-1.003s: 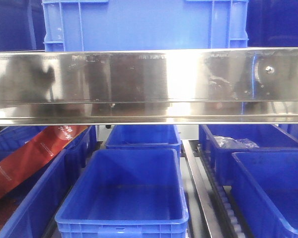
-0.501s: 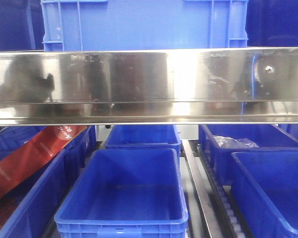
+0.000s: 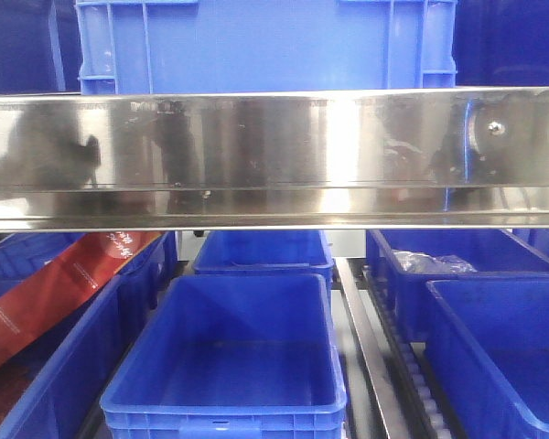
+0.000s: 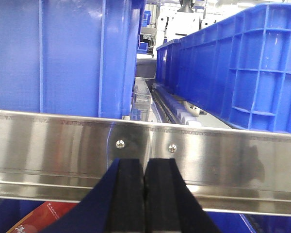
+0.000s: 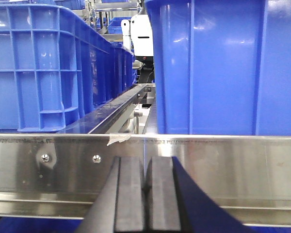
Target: Place valve from conveyor to right shelf box
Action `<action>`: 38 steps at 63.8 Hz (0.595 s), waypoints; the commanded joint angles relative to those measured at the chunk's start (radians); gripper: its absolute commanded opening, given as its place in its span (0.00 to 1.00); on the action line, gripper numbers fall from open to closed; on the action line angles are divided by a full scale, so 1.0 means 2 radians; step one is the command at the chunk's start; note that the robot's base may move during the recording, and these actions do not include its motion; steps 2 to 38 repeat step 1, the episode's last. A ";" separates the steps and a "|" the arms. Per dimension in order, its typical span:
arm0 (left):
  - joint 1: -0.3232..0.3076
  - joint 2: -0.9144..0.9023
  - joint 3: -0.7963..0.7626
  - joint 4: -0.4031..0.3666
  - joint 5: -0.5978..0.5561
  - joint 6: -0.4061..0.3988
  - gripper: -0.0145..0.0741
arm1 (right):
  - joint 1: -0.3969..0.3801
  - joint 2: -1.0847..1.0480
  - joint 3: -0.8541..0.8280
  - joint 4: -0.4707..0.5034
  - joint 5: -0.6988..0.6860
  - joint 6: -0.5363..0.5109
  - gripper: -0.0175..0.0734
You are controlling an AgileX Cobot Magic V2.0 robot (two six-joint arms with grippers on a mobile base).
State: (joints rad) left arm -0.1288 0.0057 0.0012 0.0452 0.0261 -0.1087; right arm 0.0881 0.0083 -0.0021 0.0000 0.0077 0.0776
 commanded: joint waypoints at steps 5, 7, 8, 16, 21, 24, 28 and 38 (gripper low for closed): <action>0.002 -0.003 -0.001 0.002 -0.008 -0.004 0.04 | 0.001 -0.004 0.001 -0.003 -0.008 0.000 0.01; 0.002 -0.003 -0.001 0.002 -0.008 -0.004 0.04 | 0.001 -0.004 0.001 -0.003 -0.008 0.000 0.01; 0.002 -0.003 -0.001 0.002 -0.008 -0.004 0.04 | 0.001 -0.004 0.001 -0.003 -0.008 0.000 0.01; 0.002 -0.003 -0.001 0.002 -0.008 -0.004 0.04 | 0.001 -0.004 0.001 -0.003 -0.008 0.000 0.01; 0.002 -0.003 -0.001 0.002 -0.008 -0.004 0.04 | 0.001 -0.004 0.001 -0.003 -0.008 0.000 0.01; 0.002 -0.003 -0.001 0.002 -0.008 -0.004 0.04 | 0.001 -0.004 0.001 -0.003 -0.008 0.000 0.01; 0.002 -0.003 -0.001 0.002 -0.008 -0.004 0.04 | 0.001 -0.004 0.001 -0.003 -0.008 0.000 0.01; 0.002 -0.003 -0.001 0.002 -0.008 -0.004 0.04 | 0.001 -0.004 0.001 -0.003 -0.008 0.000 0.01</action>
